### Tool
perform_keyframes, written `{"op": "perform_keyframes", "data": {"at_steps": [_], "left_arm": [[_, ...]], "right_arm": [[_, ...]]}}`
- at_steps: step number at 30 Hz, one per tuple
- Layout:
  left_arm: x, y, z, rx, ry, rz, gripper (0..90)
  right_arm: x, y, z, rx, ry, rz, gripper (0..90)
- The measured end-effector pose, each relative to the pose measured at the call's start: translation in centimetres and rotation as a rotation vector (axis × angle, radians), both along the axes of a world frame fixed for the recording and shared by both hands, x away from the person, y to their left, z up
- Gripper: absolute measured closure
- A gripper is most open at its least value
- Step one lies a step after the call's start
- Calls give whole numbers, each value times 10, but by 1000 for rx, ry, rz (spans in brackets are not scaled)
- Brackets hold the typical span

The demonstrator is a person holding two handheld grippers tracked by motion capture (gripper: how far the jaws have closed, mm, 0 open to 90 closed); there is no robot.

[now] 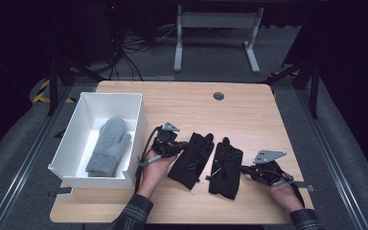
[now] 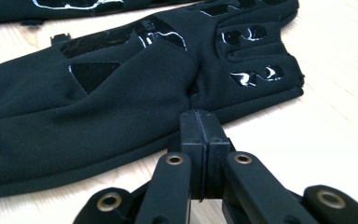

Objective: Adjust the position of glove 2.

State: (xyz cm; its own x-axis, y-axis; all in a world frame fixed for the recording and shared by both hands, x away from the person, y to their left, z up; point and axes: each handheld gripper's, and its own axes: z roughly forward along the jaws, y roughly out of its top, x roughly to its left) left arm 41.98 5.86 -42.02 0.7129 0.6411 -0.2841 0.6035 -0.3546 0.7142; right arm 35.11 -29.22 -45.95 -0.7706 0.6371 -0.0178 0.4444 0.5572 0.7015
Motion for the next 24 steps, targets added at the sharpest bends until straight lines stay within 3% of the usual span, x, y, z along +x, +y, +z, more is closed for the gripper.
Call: {"op": "perform_keyframes", "data": {"at_steps": [9, 14, 24], "left_arm": [[1, -5, 8, -31, -16, -7, 900], [0, -11, 17, -75, -20, -28, 900], [-2, -25, 27, -94, -27, -67, 900]], "right_arm": [[1, 13, 0, 2, 2, 32, 900], [3, 23, -1, 7, 3, 55, 900], [7, 33, -1, 15, 4, 84, 900]]}}
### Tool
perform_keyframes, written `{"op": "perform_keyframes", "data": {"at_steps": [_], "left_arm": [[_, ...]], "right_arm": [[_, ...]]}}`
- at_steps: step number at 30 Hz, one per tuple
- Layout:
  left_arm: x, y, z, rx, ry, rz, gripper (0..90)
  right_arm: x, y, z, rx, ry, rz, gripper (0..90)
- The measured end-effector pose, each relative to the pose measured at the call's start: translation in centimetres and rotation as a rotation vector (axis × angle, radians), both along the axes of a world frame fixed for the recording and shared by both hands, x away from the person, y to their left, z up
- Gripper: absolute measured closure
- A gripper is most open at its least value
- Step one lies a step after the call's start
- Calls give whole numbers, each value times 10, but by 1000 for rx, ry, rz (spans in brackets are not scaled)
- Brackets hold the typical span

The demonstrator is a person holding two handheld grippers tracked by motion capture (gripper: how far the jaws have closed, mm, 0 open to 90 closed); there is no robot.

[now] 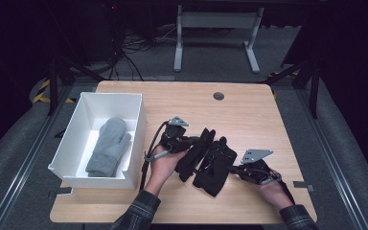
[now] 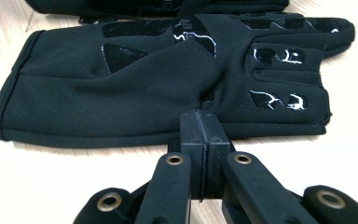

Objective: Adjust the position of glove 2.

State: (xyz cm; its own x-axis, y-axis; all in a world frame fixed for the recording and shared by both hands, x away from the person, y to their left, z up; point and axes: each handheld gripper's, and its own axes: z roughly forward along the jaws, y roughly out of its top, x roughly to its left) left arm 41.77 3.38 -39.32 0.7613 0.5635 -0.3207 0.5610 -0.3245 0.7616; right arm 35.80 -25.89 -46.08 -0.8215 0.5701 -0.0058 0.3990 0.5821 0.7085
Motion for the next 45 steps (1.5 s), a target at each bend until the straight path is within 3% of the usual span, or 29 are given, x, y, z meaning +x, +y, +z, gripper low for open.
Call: {"op": "perform_keyframes", "data": {"at_steps": [13, 24, 37, 41, 43, 45], "left_arm": [[-4, -22, 4, -8, 3, -30, 900], [-7, -48, -4, 11, 29, -80, 900], [-17, -72, -31, 53, 74, -153, 900], [-17, -75, -44, 6, 102, -173, 900], [-19, -75, -43, 12, 92, -172, 872], [-20, -74, -42, 17, 91, -178, 900]], "right_arm": [[3, 10, -2, 13, 6, 20, 900], [6, 19, -2, 9, -4, 32, 900], [6, 19, -2, 15, -5, 31, 900], [5, 18, -2, 3, -7, 30, 900], [3, 12, 0, 10, -4, 21, 884], [1, 9, 3, 21, -4, 14, 874]]}}
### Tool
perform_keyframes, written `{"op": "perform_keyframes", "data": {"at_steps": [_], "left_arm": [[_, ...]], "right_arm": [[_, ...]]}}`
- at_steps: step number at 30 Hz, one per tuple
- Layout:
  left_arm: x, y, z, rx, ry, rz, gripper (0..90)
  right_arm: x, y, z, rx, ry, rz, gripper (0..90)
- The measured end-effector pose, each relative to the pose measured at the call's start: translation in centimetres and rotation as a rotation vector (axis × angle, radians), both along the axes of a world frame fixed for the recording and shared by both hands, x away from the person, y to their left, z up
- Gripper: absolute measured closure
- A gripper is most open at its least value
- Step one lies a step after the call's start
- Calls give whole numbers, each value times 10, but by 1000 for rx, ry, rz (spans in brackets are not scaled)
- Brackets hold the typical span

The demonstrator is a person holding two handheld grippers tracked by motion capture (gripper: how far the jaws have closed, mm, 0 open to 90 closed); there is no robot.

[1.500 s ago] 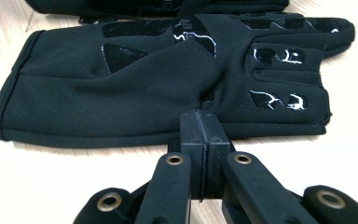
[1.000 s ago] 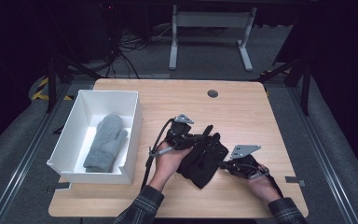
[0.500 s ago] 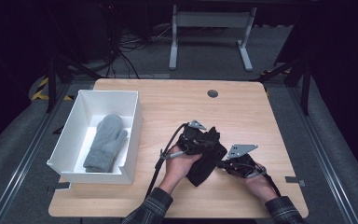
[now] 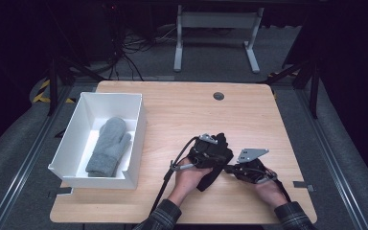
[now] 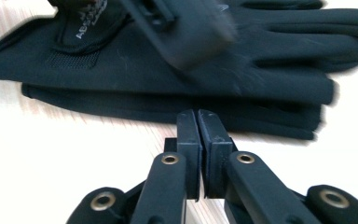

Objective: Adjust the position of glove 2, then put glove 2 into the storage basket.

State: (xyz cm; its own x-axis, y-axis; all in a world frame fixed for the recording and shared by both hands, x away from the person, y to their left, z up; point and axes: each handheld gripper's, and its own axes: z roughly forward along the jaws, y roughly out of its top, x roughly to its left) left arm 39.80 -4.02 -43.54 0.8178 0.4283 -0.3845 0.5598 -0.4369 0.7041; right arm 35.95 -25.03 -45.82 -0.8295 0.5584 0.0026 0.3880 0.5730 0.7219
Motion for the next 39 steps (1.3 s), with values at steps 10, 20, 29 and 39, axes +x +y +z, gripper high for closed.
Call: {"op": "perform_keyframes", "data": {"at_steps": [10, 20, 29, 39], "left_arm": [[-12, 3, -15, 94, 16, -35, 900], [-23, 24, -15, 182, -8, -52, 900], [-32, 47, -11, 207, -30, -60, 900], [-27, 45, 7, 240, -134, -122, 578]], "right_arm": [[-8, -44, 12, 43, -14, -108, 579], [-3, -56, 5, 21, -18, -183, 320], [1, -57, -6, -20, -4, -182, 270], [-1, -56, -11, -7, -35, -181, 170]]}}
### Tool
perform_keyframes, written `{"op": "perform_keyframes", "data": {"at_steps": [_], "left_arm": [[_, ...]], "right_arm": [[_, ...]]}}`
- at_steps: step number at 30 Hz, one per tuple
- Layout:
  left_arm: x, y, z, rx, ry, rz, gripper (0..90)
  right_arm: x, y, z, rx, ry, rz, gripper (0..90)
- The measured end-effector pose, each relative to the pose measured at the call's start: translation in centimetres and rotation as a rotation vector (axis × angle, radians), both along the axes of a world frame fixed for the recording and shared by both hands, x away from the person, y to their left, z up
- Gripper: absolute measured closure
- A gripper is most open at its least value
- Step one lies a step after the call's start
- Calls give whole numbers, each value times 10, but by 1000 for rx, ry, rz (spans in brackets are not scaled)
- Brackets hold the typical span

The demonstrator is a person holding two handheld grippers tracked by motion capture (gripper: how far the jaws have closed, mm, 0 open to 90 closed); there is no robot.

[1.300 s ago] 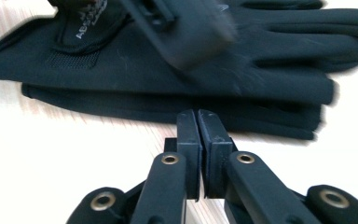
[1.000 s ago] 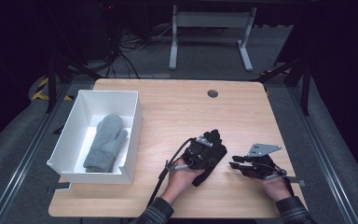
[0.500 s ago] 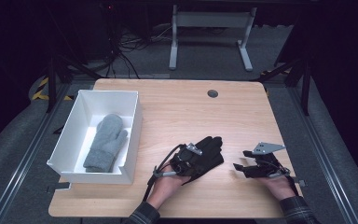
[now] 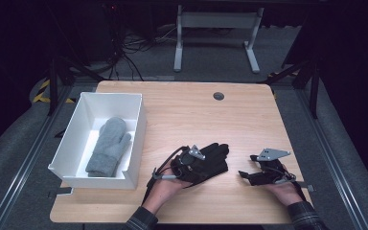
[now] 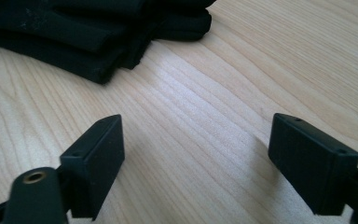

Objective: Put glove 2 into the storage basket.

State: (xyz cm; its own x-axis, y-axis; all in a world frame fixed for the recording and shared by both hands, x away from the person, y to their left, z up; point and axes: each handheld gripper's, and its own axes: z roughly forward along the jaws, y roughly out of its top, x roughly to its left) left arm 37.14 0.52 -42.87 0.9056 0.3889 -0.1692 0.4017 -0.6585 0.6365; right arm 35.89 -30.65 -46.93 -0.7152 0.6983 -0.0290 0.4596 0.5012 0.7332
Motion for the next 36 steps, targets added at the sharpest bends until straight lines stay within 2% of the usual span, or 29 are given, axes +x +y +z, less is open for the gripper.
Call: {"op": "perform_keyframes", "data": {"at_steps": [6, 8, 13, 14, 16, 18, 20, 26, 28, 36], "left_arm": [[17, -1, 8, 2, -62, -13, 346], [24, -4, 6, 6, -85, -22, 295], [32, -9, -3, 30, -91, -1, 230], [35, -10, -8, 54, -86, 12, 220], [37, -10, -12, 65, -83, 15, 214], [38, -11, -18, 62, -67, 19, 210], [38, -11, -20, 58, -68, 20, 208], [39, -10, -23, 59, -65, 21, 187], [40, -10, -24, 60, -75, 9, 188], [41, -9, -26, 54, -58, 18, 169]], "right_arm": [[0, 0, 0, -1, 1, -4, 163], [0, 0, 0, -1, 2, -4, 163], [0, 0, 0, -1, 1, -4, 163], [0, 0, 0, -1, 2, -3, 163], [0, 0, 0, -1, 1, -3, 163], [0, 0, 0, -1, 1, -3, 163], [0, 0, 0, 0, 1, -4, 163], [0, 0, 0, 0, 1, -4, 163], [0, 0, 0, 0, 1, -4, 163], [0, 0, 0, -1, 1, -3, 163]]}}
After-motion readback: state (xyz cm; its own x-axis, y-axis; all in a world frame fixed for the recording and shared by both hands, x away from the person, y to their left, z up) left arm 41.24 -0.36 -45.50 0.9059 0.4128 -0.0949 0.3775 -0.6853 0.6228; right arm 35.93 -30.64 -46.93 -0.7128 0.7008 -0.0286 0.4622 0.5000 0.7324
